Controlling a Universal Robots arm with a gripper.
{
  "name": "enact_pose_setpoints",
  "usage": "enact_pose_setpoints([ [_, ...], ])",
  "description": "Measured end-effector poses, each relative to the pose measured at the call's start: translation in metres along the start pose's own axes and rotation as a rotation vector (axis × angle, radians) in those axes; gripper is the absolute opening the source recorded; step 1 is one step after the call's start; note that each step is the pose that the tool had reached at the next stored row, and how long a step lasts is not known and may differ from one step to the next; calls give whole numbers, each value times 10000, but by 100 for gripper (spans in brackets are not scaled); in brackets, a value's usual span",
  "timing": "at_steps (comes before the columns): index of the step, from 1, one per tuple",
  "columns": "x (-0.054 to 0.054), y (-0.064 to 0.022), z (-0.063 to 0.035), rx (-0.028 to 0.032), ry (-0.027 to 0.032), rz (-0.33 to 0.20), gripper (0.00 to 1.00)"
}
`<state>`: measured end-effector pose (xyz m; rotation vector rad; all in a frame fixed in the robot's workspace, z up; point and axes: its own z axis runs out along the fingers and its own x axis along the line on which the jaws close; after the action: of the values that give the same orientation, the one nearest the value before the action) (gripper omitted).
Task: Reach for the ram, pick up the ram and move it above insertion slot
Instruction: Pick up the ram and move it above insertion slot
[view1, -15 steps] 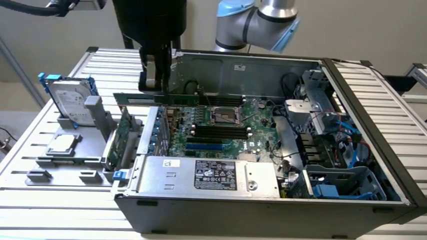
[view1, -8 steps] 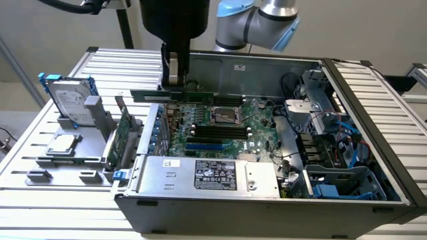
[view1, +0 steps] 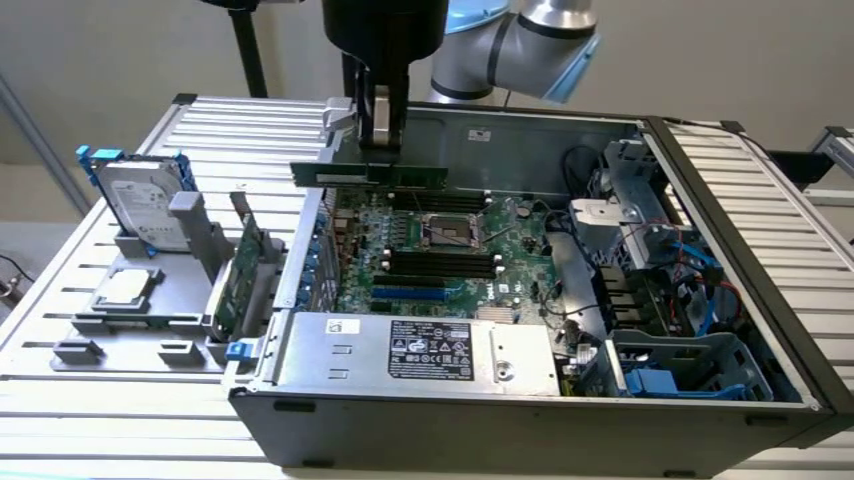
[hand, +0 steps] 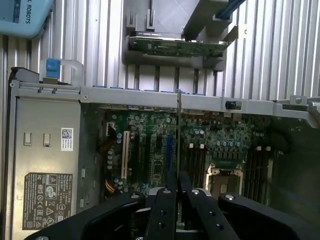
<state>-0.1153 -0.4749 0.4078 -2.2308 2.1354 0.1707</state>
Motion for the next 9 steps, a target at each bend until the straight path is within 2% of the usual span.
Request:
enact_pose_setpoints([
  [9,-261,-218,40,-1,29,1,13],
])
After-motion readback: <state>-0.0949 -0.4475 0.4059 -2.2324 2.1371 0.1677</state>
